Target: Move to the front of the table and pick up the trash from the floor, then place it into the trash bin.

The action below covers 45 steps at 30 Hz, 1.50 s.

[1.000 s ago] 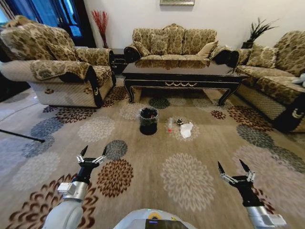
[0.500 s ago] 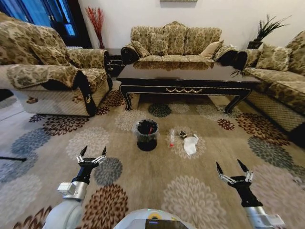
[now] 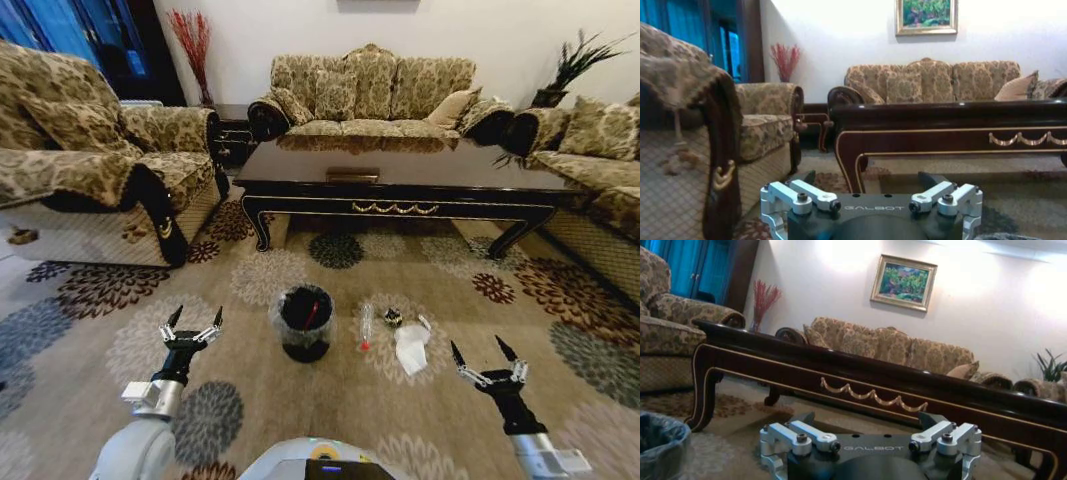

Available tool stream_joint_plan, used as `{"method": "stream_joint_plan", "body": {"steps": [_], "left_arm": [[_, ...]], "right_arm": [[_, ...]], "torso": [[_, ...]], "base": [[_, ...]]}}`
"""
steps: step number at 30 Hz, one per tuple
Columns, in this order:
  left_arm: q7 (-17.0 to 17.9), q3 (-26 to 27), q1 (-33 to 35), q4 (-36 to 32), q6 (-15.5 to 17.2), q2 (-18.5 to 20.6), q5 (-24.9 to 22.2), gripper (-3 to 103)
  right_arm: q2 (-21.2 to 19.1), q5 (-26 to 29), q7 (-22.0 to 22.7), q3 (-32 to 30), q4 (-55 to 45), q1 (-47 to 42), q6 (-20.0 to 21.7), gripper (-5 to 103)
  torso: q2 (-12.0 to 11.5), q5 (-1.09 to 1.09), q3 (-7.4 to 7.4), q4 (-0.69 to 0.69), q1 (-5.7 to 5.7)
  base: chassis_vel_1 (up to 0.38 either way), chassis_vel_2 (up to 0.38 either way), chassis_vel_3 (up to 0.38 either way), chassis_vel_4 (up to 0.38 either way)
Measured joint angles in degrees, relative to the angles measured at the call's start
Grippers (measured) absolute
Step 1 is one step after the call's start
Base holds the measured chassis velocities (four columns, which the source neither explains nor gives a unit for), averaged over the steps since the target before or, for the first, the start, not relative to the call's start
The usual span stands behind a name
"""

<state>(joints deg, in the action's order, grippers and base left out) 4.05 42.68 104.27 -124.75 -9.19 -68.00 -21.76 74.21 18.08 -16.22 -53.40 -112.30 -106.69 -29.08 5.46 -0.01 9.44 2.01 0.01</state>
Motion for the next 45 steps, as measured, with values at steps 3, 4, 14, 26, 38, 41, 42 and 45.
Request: {"method": "stream_joint_plan", "body": {"steps": [3, 4, 14, 26, 38, 41, 42, 45], "left_arm": [[-0.1, -1.0, -0.3, 0.0, 1.4, 0.4, 1.3, 100], [-0.1, -1.1, -0.4, 0.0, 2.0, 0.5, 1.6, 100], [3.4, -12.2, -5.9, -2.8, 19.8, 6.8, 0.7, 100], [9.4, -21.3, -20.2, 6.5, 26.0, 10.8, -10.2, 100], [9.5, -32.2, -31.6, 17.4, 25.7, 8.9, -12.6, 100], [10.1, -33.3, -32.5, 18.7, 25.8, 8.0, -13.4, 100], [10.8, -33.5, -32.7, 19.2, 26.1, 7.5, -14.8, 100], [11.8, -33.5, -32.7, 19.8, 27.1, 7.1, -17.0, 100]], "right_arm": [[0.1, -0.2, 0.0, 0.2, 0.0, 0.0, -0.2, 100], [0.1, -0.2, 0.0, 0.2, 0.0, 0.1, -0.2, 100], [0.4, -1.2, 0.1, 0.8, 0.2, 0.2, -0.2, 100], [0.4, -1.6, 0.2, 0.7, 0.4, 0.1, -0.2, 100], [0.6, -3.0, 1.2, 1.1, -0.5, 0.1, 1.2, 100], [0.8, -3.4, 1.4, 1.2, -0.7, 0.1, 1.3, 100], [0.9, -3.6, 1.5, 1.2, -1.0, 0.0, 1.5, 100], [1.0, -3.8, 1.7, 1.3, -1.4, 0.0, 1.7, 100]], "torso": [[0.0, 0.02, 0.0, 0.0, 0.0], [0.0, 0.02, 0.0, 0.01, 0.0], [0.0, 0.02, -0.02, 0.01, -0.01], [0.0, 0.02, -0.01, 0.0, -0.01], [0.0, 0.02, -0.01, 0.0, -0.01], [0.0, 0.0, -0.01, -0.01, -0.01], [0.0, 0.02, -0.01, 0.0, -0.01], [0.0, 0.01, -0.01, 0.0, -0.01]], "base": [[-0.106, 0.102, 0.122, -0.121], [-0.066, 0.077, 0.035, -0.05], [0.004, -0.004, -0.008, 0.012], [0.0, 0.0, 0.0, 0.0], [0.0, 0.0, 0.0, 0.0], [0.0, 0.0, 0.0, 0.0], [0.0, 0.0, 0.0, 0.0], [0.0, 0.0, 0.0, 0.0]]}}
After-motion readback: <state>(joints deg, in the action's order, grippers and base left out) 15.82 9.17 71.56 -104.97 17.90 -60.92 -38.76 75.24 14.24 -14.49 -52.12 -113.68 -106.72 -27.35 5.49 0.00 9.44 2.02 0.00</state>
